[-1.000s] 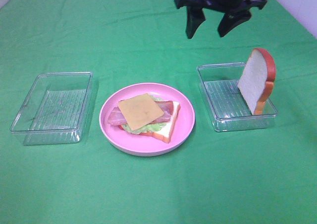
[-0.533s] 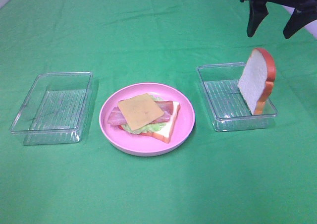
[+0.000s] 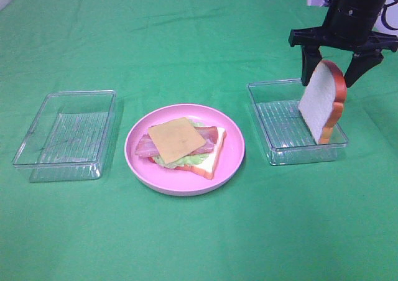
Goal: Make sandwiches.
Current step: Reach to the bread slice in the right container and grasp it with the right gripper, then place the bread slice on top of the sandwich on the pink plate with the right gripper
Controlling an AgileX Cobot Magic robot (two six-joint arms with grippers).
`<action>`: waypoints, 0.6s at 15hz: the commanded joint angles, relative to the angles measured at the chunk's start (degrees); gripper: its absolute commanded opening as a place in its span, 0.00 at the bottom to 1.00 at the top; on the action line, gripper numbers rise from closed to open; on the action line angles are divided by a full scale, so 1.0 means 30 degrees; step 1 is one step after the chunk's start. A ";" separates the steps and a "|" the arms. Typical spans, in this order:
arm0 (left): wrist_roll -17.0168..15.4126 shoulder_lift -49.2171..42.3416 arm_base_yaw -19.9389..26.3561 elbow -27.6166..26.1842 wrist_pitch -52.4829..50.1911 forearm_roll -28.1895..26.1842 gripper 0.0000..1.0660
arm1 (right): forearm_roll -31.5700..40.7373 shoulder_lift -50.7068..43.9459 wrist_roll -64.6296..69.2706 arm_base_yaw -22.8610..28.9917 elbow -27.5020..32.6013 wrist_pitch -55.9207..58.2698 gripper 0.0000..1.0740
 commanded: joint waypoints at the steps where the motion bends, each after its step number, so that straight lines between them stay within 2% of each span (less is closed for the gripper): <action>1: 0.0019 -0.0172 -0.0019 0.0038 -0.0191 -0.0134 0.80 | -0.0153 0.0267 -0.0248 -0.0038 -0.0057 0.0286 0.53; 2: 0.0019 -0.0172 -0.0019 0.0038 -0.0191 -0.0134 0.80 | -0.0153 0.0267 -0.0267 -0.0038 -0.0057 0.0267 0.40; 3: 0.0019 -0.0172 -0.0019 0.0038 -0.0191 -0.0134 0.80 | -0.0306 0.0267 -0.0267 -0.0038 -0.0057 0.0306 0.34; 5: 0.0019 -0.0172 -0.0019 0.0038 -0.0191 -0.0134 0.80 | -0.0439 0.0267 -0.0267 -0.0038 -0.0057 0.0516 0.00; 9: 0.0019 -0.0172 -0.0019 0.0038 -0.0191 -0.0134 0.80 | -0.0019 -0.1108 -0.0306 -0.0038 -0.0095 0.0707 0.00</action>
